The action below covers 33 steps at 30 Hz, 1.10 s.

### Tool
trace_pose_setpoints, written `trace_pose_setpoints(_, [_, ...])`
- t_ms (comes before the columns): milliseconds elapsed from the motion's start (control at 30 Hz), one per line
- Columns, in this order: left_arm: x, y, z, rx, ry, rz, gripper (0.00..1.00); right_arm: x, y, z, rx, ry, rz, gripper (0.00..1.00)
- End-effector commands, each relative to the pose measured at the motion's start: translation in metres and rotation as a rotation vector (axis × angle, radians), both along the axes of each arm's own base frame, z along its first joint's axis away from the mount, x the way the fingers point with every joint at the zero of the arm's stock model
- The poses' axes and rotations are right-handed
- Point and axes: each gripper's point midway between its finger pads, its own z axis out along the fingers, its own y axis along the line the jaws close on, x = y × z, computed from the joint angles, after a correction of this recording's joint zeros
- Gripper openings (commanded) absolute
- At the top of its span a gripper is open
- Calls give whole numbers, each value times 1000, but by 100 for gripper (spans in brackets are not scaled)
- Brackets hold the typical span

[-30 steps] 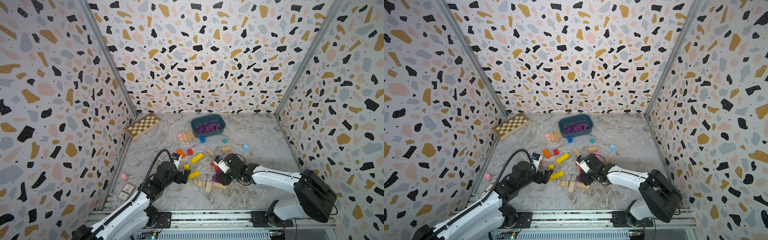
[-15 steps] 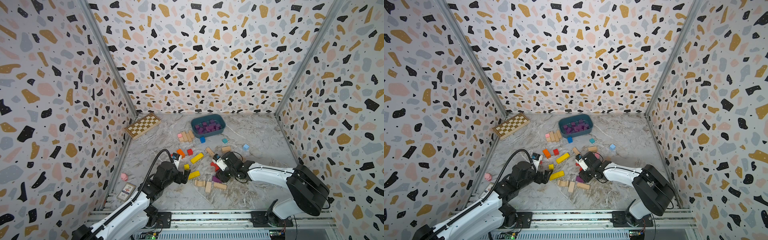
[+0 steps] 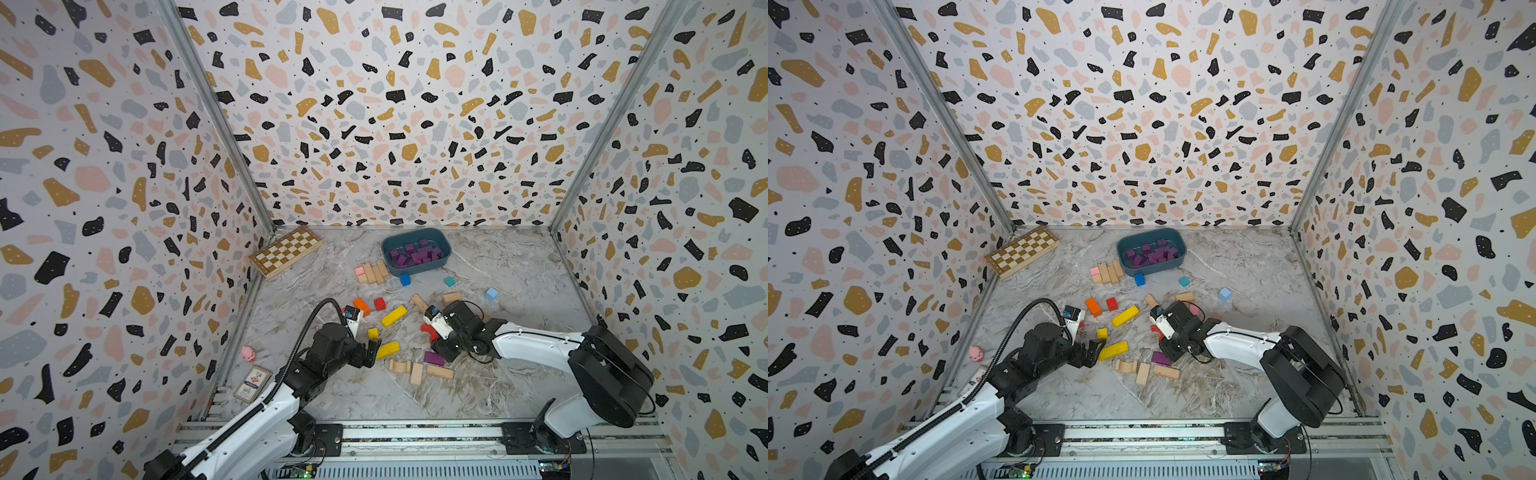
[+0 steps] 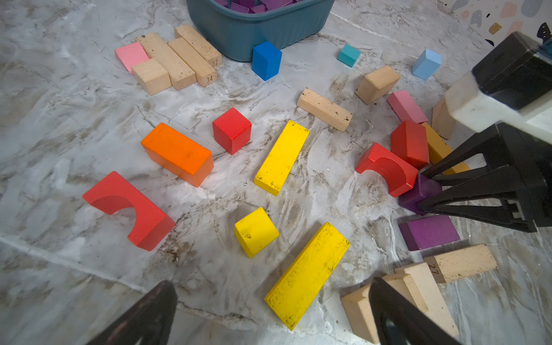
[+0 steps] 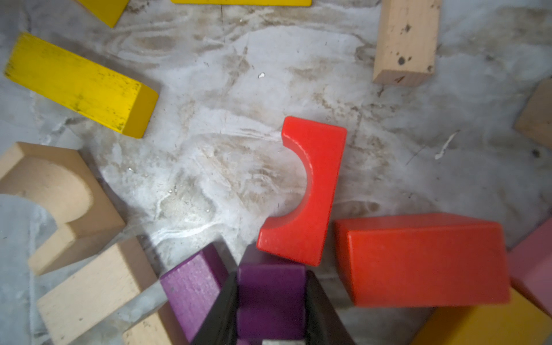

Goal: Pick purple bricks into the storage bin
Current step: Pick up the building block from the center of the board, then adjust the building block in the storage box.

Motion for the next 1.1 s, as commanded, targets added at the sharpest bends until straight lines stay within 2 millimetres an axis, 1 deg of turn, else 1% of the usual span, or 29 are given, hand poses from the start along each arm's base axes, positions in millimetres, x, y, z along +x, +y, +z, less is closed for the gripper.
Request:
trace_pose_setpoints(0, [4,-1,9,-23,-37,4,99,3,1,5,-3,1,-3,26])
trace_pose_setpoints(133, [4,-1,9,-23,-37,4,99,3,0,9,-4,-11,0,18])
trace_pose_setpoints(267, [4,-1,9,-22,-37,5,99,5,0,21,3,-32,2,11])
trace_pose_setpoints(400, [5,-1,9,-21,-36,6,99,8,1,36,16,-66,6,7])
trace_pose_setpoints(533, [4,-2,9,-23,-37,4,99,10,2,49,27,-99,23,5])
trace_pose_setpoints(567, [4,-2,10,-23,-38,4,99,10,3,52,34,-106,31,5])
trace_pose_setpoints(633, [4,-1,9,-23,-37,5,99,10,7,61,57,-126,58,0])
trace_pose_setpoints(700, [4,-1,9,-23,-38,5,99,14,11,73,84,-157,67,0])
trace_pose_setpoints(800, [4,-1,10,-25,-40,5,99,26,17,95,118,-217,73,0])
trace_pose_setpoints(867, [4,-1,10,-27,-44,6,99,40,18,109,124,-256,71,0])
trace_pose_setpoints(967, [3,0,11,-30,-52,7,99,67,18,132,131,-312,56,0])
trace_pose_setpoints(1067, [3,0,13,-34,-58,9,99,99,19,155,155,-361,41,0])
